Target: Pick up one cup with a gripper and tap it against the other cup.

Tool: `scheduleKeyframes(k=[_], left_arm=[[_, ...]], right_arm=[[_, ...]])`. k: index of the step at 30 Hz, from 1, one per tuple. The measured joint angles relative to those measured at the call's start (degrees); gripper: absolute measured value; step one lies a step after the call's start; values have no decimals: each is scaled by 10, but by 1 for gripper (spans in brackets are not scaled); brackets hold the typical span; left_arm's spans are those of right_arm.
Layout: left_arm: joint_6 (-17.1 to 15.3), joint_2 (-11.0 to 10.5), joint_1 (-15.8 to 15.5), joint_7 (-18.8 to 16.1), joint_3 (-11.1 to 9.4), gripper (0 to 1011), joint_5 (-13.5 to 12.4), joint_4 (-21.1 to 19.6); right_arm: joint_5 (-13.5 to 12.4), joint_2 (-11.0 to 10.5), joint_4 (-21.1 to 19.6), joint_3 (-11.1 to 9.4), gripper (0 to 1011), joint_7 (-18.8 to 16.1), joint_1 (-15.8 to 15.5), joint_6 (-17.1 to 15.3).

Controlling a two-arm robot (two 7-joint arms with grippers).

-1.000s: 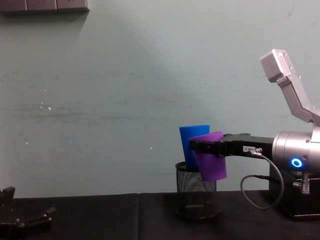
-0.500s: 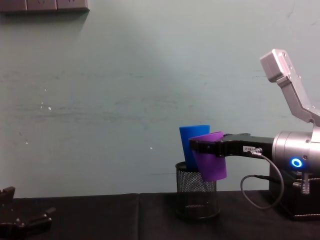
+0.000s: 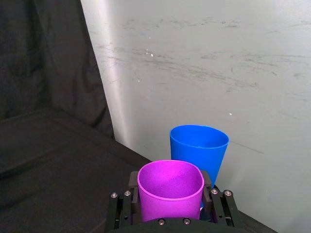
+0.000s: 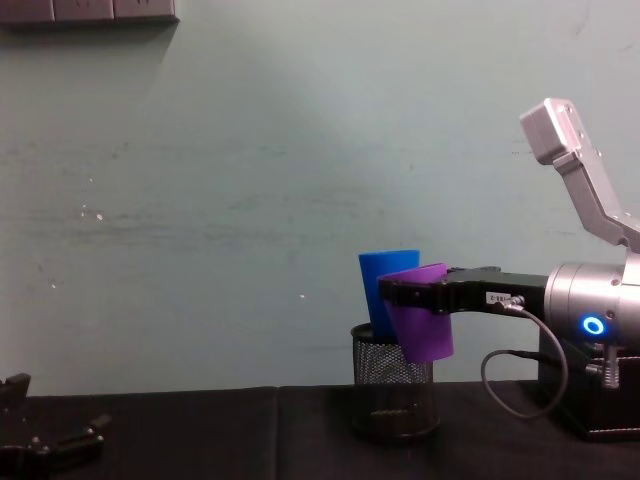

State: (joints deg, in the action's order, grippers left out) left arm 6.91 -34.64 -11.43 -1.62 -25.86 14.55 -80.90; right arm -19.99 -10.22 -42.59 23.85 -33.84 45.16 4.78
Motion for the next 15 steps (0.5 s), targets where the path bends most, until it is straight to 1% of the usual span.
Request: scheduleKeyframes(k=[9, 13, 15], left_arm=[[0, 0, 0, 0, 0, 1000, 0, 0], [0, 0, 0, 0, 0, 1000, 0, 0], [0, 0, 0, 0, 0, 1000, 0, 0]], right_arm=[[0, 0, 0, 0, 726, 0, 0, 0], [-3, -8, -20, -4, 724, -5, -14, -9], [-7, -12, -37, -5, 726, -8, -24, -16]])
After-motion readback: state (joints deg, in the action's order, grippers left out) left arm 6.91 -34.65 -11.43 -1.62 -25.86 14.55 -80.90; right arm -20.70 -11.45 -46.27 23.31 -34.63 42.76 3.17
